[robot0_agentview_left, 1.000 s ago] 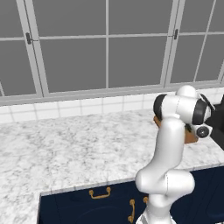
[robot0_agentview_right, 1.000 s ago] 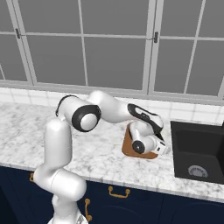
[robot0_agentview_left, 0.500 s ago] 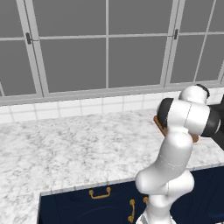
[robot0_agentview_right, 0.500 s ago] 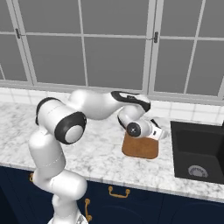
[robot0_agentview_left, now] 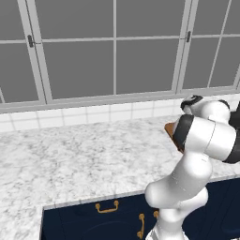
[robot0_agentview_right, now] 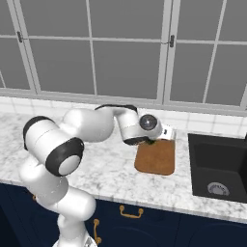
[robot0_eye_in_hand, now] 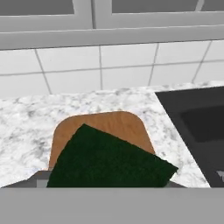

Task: Pick up the sponge from the counter and clean the cutting board by briefly scrubbing or pressing down on the cutting board. Once finished, release the sponge.

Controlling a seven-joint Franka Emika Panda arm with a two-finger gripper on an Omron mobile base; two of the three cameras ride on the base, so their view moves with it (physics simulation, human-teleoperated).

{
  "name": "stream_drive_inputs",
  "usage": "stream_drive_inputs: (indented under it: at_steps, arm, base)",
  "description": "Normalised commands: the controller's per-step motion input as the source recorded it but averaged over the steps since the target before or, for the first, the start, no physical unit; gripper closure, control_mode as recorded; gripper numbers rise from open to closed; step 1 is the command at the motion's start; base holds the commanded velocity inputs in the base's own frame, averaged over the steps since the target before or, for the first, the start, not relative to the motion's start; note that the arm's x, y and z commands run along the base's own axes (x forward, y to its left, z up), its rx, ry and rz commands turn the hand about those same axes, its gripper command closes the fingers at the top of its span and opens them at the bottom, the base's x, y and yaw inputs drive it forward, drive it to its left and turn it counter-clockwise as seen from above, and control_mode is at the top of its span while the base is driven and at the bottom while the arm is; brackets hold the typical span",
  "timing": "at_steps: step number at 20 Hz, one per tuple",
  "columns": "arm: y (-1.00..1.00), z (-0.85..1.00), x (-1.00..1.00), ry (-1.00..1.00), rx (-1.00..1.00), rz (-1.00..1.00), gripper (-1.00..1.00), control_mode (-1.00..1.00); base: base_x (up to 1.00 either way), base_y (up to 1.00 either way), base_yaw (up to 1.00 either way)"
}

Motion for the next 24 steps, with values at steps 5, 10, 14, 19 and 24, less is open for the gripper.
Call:
stream_drive_inputs:
  at_steps: [5,10,14,19,24]
  arm:
    - [0.07,1.00,0.05,0.39,0.05,0.34,1.00,-1.00]
    - [0.70,-0.02,0.05,0.10,0.01,0.06,1.00,-1.00]
    - [0.81,-0.70,-0.01,0.02,0.07,0.01,1.00,-1.00]
    - [0.87,-0.67,0.01,0.05,0.09,0.01,1.00,-1.00]
    - [0.75,-0.07,0.02,0.15,-0.01,0.00,1.00,-1.00]
  base:
    - [0.00,0.00,0.00]
    - [0.00,0.00,0.00]
    - [0.00,0.00,0.00]
    - [0.00,0.00,0.00]
    - [0.00,0.00,0.00]
